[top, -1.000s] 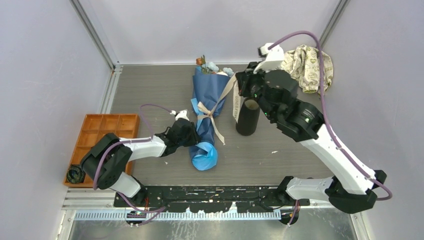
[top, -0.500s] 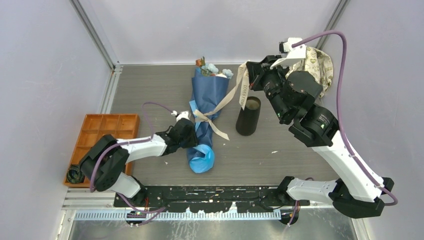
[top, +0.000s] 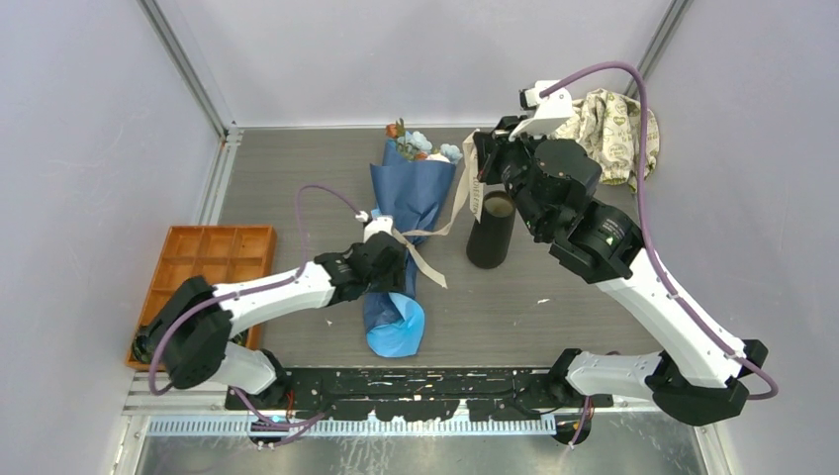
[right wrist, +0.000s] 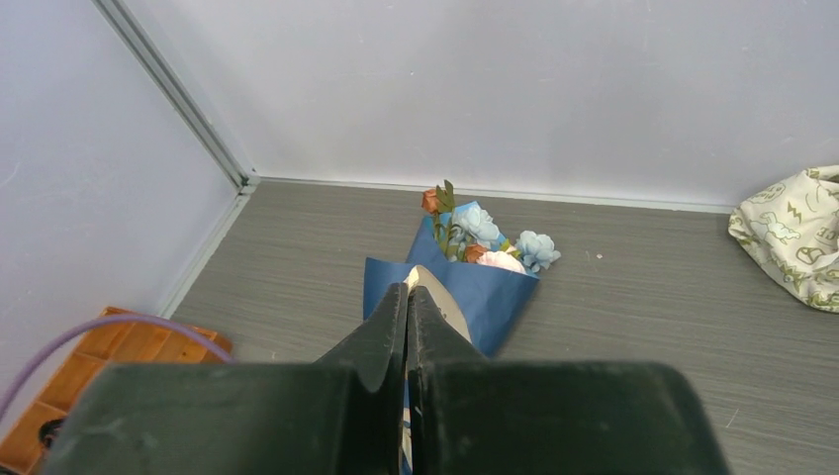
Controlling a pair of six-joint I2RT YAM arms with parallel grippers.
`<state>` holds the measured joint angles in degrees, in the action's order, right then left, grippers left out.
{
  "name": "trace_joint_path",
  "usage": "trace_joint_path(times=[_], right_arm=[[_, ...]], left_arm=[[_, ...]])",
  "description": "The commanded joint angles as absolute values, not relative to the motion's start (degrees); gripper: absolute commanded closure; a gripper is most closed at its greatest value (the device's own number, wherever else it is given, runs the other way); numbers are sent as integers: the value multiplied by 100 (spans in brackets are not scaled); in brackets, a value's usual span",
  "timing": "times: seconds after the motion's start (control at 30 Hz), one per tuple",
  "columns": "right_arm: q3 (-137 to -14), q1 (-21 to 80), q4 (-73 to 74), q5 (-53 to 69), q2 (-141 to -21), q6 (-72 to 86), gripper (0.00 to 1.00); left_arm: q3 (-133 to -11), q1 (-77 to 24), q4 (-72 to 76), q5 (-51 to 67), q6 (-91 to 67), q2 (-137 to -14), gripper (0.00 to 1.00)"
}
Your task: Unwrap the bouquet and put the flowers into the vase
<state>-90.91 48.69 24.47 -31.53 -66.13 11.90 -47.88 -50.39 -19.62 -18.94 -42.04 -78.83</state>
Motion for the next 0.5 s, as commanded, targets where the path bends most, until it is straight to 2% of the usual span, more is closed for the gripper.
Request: trace_joint_path(times=[0.0, 0.17, 0.47], right_arm=[[-9123, 4870, 2152, -3294, -6624, 1019, 97], [-9065, 4869, 2140, -3385, -6595, 934, 96], [-8904, 4860, 2049, -3291, -6502, 958, 93]], left_arm=[[-5054, -5297, -1551, -2022, -4314, -8477, 35], [-5531, -5581, -1339, -2105, -4319, -8729, 37], [-6122, -5886, -3656, -2933, -4939, -7674, 36]])
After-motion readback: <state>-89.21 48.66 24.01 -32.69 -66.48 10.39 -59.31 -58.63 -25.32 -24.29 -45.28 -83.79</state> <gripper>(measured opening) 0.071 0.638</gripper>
